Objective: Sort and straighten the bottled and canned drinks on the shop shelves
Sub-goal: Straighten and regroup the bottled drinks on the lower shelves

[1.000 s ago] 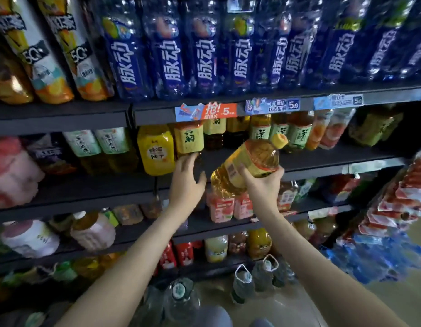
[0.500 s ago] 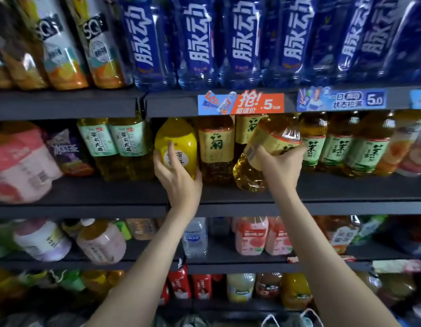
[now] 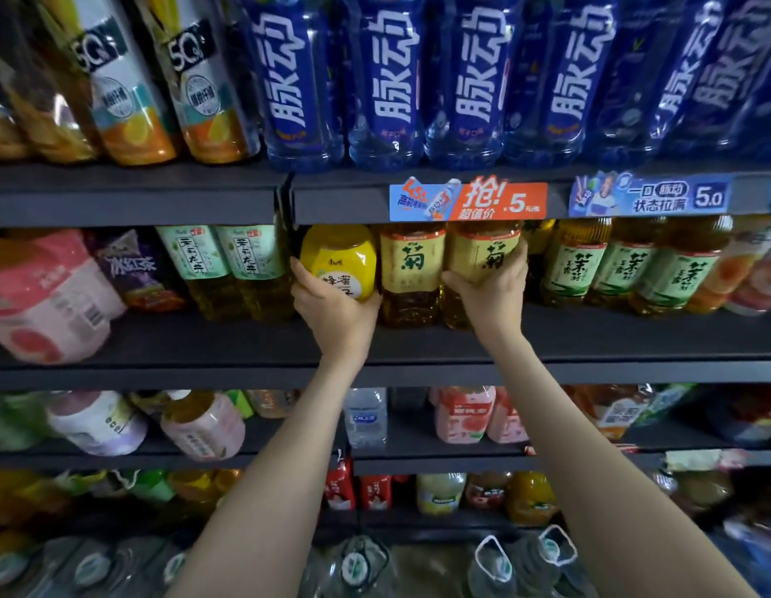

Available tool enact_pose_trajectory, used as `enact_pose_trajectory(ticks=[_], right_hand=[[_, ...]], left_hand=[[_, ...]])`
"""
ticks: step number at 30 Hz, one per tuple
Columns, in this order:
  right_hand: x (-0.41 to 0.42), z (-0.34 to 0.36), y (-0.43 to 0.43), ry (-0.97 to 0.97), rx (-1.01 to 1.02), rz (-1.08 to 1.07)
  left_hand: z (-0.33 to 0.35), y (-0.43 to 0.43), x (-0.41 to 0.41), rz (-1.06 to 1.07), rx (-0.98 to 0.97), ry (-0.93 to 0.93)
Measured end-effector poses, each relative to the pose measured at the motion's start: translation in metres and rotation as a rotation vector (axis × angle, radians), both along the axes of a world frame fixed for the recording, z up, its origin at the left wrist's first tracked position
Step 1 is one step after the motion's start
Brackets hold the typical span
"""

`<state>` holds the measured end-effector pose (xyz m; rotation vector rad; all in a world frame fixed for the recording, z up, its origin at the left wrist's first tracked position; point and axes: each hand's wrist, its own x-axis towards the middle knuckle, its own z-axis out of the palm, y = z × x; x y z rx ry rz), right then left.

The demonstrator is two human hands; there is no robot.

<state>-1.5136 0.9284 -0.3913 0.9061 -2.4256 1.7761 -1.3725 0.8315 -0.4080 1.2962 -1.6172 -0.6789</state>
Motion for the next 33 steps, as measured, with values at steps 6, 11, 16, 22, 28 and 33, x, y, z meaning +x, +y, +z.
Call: enact_pose_trajectory(ticks=[6,11,16,22,28,33], right_hand=[[0.073,-0.014,0.043,0.03,0.026,0.061],[0.144,0.017,0.064,-0.446,0.202,0.648],[0.194,0.048,0.077,-0.707,0.27,0.897],[0.275,0.059,0.071,-0.577,0.422,0.87],[0.345,0.088,0.052,-0.892,0.28,1.002],[0.418,0.102,0.011,-0.985,0.306,1.129]], left_hand=[[0.02,0.028,0.037,-0.043,0.142,-0.024],[0.035,0.073,0.101,-0.151,0.276,-0.018],[0.062,0.119,0.181,-0.218,0.384,-0.168],[0.087,0.15,0.264,-0.065,0.474,-0.238],[0.12,0.132,0.375,-0.264,0.614,0.02],[0.128,0.099,0.464,-0.281,0.873,0.461]])
